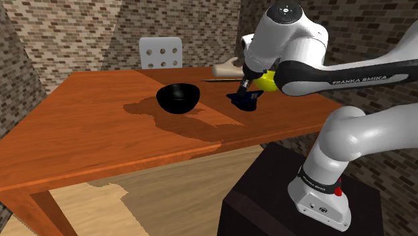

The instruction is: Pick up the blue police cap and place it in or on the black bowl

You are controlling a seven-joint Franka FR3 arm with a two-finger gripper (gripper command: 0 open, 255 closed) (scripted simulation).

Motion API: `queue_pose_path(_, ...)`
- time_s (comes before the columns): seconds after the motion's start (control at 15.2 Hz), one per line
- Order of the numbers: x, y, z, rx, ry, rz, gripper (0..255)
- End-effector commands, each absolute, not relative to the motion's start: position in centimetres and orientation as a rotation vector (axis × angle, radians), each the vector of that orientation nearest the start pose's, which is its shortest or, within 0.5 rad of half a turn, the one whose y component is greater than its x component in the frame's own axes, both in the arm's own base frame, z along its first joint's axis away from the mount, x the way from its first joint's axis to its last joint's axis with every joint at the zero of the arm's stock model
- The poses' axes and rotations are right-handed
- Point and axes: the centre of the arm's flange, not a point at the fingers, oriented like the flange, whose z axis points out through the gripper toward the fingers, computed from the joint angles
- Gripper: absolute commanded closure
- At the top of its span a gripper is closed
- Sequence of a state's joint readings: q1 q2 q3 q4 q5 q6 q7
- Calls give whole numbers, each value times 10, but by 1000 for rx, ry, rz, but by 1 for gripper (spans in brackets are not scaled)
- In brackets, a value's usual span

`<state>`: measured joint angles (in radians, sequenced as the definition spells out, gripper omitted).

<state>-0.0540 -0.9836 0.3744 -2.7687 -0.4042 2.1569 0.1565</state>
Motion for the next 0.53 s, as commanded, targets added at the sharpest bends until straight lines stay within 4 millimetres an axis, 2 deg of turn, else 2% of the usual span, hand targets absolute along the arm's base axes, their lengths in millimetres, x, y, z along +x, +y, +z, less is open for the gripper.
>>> queue_pose_path(0.0, 291, 97, 453, 2270, 345, 604, 0)
queue_pose_path(0.07, 290, 101, 431, 2180, 368, 633, 0)
queue_pose_path(0.13, 291, 102, 422, 2148, 375, 642, 0)
queue_pose_path(0.46, 306, 85, 409, 2148, 375, 642, 0)
